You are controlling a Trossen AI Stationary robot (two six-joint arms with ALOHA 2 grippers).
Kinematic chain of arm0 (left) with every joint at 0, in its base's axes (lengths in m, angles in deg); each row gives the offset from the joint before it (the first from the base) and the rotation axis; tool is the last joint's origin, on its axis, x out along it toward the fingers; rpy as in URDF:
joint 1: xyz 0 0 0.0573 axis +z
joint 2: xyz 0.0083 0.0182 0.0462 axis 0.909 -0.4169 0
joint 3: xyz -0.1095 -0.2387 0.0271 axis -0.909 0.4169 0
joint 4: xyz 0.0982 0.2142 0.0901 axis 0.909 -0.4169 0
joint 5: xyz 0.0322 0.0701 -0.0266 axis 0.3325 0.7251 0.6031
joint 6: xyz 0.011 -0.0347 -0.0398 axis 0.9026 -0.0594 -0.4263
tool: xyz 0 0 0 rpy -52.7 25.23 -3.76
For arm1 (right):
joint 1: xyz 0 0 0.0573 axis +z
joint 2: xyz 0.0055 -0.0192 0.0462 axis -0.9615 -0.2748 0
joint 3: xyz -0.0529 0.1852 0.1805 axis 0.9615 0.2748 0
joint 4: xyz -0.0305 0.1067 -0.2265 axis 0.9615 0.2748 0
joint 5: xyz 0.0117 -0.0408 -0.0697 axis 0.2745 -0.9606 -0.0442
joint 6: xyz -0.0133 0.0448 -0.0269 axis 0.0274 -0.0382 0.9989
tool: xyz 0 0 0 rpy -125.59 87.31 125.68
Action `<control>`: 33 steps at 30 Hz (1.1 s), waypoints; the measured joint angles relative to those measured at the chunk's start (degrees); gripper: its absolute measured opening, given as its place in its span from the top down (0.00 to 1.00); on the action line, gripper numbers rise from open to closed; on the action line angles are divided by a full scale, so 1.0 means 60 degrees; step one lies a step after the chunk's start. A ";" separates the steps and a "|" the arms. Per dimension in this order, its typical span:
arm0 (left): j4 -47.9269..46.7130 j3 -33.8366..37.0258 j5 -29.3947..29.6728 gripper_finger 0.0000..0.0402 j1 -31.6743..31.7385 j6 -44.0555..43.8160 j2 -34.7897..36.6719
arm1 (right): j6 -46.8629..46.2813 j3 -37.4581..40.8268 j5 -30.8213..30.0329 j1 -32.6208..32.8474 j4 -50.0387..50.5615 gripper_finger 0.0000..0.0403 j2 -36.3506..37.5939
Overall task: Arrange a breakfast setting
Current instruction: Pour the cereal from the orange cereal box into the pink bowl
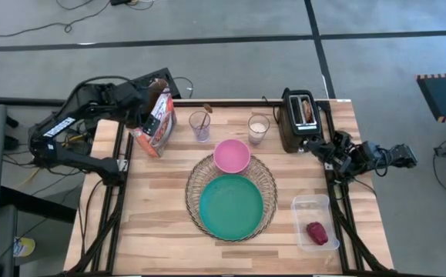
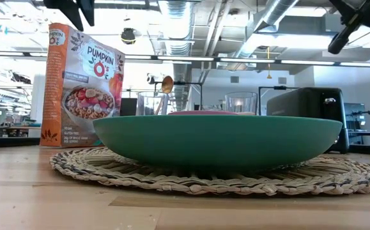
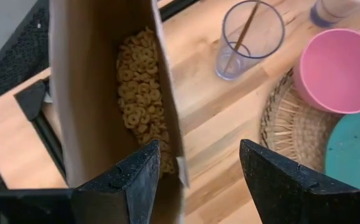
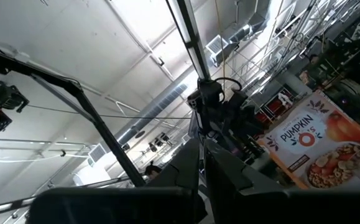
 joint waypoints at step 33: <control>0.0029 0.3604 -0.1773 0.48 0.0708 0.2410 0.1088 | 0.0102 -0.0017 -0.0490 0.0000 0.0625 0.87 0.0000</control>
